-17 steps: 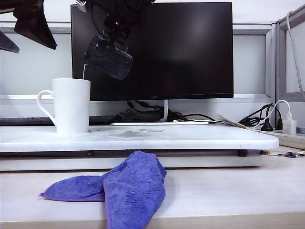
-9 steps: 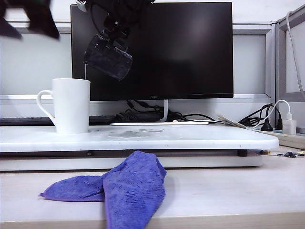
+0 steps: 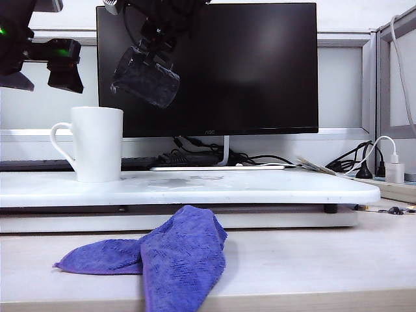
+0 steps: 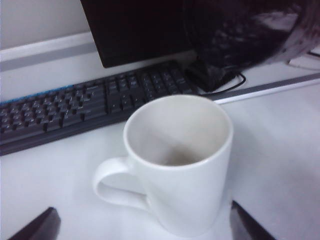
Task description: Carefully pick up the black cup and pour some water from the black cup into the white cup.
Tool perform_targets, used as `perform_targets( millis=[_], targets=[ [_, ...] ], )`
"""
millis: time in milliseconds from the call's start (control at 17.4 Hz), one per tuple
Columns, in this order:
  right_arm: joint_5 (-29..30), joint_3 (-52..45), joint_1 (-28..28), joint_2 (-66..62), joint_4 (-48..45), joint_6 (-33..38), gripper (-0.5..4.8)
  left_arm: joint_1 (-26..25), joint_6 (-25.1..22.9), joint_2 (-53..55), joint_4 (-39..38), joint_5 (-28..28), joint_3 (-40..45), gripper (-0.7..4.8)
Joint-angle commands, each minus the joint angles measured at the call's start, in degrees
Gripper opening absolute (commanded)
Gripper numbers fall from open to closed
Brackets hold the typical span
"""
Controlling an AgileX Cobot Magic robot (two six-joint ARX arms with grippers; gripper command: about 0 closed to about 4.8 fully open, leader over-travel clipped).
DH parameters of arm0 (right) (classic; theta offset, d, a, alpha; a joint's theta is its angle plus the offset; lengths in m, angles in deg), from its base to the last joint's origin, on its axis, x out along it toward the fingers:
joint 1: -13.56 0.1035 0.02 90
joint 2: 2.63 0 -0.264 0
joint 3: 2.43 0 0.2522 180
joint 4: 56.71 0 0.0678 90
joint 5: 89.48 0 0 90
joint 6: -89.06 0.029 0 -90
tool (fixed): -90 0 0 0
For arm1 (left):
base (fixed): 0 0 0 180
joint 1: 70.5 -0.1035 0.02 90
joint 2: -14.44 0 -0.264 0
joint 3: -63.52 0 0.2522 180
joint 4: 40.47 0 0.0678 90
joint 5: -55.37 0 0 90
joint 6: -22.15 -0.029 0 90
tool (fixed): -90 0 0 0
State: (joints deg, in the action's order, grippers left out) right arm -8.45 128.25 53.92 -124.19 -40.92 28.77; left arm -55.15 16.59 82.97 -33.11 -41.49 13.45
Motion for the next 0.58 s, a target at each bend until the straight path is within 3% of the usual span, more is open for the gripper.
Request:
perform_targets(
  millis=[58, 288, 575],
  targets=[
    [0.15, 0.52, 0.17, 0.74, -2.29, 0.68, -0.06, -0.09, 0.17, -0.24, 0.76, 0.63, -0.2, 4.79],
    [0.26, 0.52, 0.55, 0.74, -2.19, 0.5, -0.05, -0.09, 0.2, -0.26, 0.81, 0.7, -0.2, 4.79],
    [-0.33, 0.55, 0.24, 1.14, -4.52, 16.24, -0.05, -0.07, 0.2, -1.07, 0.52, 1.95, -0.2, 4.79]
  ],
)
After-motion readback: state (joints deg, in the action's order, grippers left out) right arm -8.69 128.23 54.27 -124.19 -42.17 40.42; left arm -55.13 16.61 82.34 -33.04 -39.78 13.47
